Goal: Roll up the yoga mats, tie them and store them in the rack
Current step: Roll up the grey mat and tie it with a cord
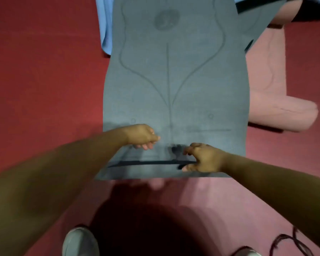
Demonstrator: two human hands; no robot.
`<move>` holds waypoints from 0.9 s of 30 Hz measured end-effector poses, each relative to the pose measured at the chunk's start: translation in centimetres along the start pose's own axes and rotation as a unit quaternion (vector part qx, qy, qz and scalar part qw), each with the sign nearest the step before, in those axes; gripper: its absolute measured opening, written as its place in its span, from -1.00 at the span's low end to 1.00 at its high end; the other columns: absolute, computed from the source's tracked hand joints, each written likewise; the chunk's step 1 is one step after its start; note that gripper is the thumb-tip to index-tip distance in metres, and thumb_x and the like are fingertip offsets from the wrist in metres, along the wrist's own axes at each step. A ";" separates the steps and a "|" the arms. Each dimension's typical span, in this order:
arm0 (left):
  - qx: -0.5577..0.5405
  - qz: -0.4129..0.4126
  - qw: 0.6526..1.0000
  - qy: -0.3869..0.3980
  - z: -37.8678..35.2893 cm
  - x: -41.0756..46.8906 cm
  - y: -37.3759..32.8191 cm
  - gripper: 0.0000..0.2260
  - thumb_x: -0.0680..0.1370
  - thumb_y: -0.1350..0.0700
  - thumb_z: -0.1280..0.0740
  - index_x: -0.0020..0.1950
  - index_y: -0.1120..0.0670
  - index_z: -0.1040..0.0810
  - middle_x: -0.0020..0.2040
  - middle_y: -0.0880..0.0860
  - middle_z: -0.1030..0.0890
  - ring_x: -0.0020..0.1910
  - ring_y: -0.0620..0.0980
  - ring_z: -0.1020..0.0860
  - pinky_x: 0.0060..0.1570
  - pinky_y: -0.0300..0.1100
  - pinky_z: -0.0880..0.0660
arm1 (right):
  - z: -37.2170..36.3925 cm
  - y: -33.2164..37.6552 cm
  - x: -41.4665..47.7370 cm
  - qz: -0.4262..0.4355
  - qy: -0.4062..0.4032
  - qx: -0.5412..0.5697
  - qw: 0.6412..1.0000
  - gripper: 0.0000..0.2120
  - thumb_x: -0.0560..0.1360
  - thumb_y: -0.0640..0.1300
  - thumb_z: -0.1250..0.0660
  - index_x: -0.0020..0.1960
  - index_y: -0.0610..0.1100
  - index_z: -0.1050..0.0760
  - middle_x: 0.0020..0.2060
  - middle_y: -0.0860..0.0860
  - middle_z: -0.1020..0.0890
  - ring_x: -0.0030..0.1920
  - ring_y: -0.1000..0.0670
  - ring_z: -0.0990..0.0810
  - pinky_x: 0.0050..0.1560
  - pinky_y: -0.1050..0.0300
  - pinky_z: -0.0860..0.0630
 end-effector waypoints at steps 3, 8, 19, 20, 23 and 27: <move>0.054 -0.008 0.999 0.006 -0.9 1.8 1.4 -0.72 0.59 -0.09 -0.28 -0.14 0.10 -0.51 -0.14 0.11 -0.65 -0.22 0.03 -0.53 -0.21 -0.08 -0.48 | -2.6 -1.0 1.6 0.032 0.016 -0.027 0.999 -0.68 0.50 0.15 -0.39 0.11 -0.04 -0.54 0.05 0.01 -0.60 0.09 -0.05 -0.58 0.11 0.12 -0.49; 0.205 -0.053 0.977 0.033 -2.5 1.2 0.9 -0.67 0.55 -0.19 -0.33 0.00 0.08 -0.59 -0.12 -0.02 -0.64 -0.19 -0.09 -0.53 -0.04 -0.13 -0.49 | -4.2 -2.3 2.3 0.037 0.024 0.049 0.998 -0.72 0.55 0.05 -0.39 -0.27 -0.03 -0.45 -0.39 0.07 -0.50 -0.35 0.14 -0.46 -0.19 0.22 -0.44; 0.228 -0.071 0.963 -0.122 -6.0 -1.0 4.6 -0.70 0.64 0.01 -0.23 0.37 -0.01 -0.50 0.27 0.03 -0.59 0.27 0.05 -0.51 0.29 -0.09 -0.38 | -3.2 -3.3 0.4 0.018 -0.120 0.176 0.977 -0.81 0.55 -0.04 -0.40 -0.22 0.01 -0.48 -0.40 0.14 -0.52 -0.39 0.22 -0.48 -0.32 0.37 -0.34; 0.227 -0.085 0.961 -0.134 -6.5 -1.4 5.1 -0.70 0.65 0.01 -0.21 0.37 -0.02 -0.47 0.25 0.07 -0.59 0.24 0.09 -0.53 0.27 -0.06 -0.40 | -3.4 -3.1 0.2 0.015 -0.125 0.163 0.979 -0.82 0.56 -0.04 -0.38 -0.19 0.01 -0.47 -0.36 0.14 -0.54 -0.34 0.19 -0.49 -0.29 0.34 -0.35; 0.234 -0.147 0.940 -0.202 -8.4 -3.2 6.0 -0.68 0.63 -0.04 -0.14 0.37 -0.08 -0.25 0.18 0.16 -0.58 0.16 0.20 -0.55 0.18 0.06 -0.46 | -4.2 -2.8 -0.4 -0.034 -0.164 0.074 0.983 -0.86 0.61 0.04 -0.28 -0.03 -0.02 -0.51 -0.19 0.00 -0.60 -0.13 -0.08 -0.56 -0.16 0.11 -0.42; 0.378 -0.213 0.859 -0.274 -9.5 -5.1 5.9 -0.45 0.46 -0.20 -0.28 0.37 -0.02 -0.26 0.03 0.17 -0.52 -0.03 0.22 -0.57 0.03 0.05 -0.54 | -5.3 -2.0 -0.6 -0.063 -0.167 0.024 0.984 -0.78 0.65 0.08 -0.17 0.12 0.03 -0.53 -0.03 -0.02 -0.63 0.01 -0.14 -0.59 -0.04 0.03 -0.48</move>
Point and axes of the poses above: each hand's wrist, its own x-axis towards the middle knuckle, its own z-axis out of the back of the hand, y = z × x, the point moved 6 cm from there along x, towards the middle knuckle
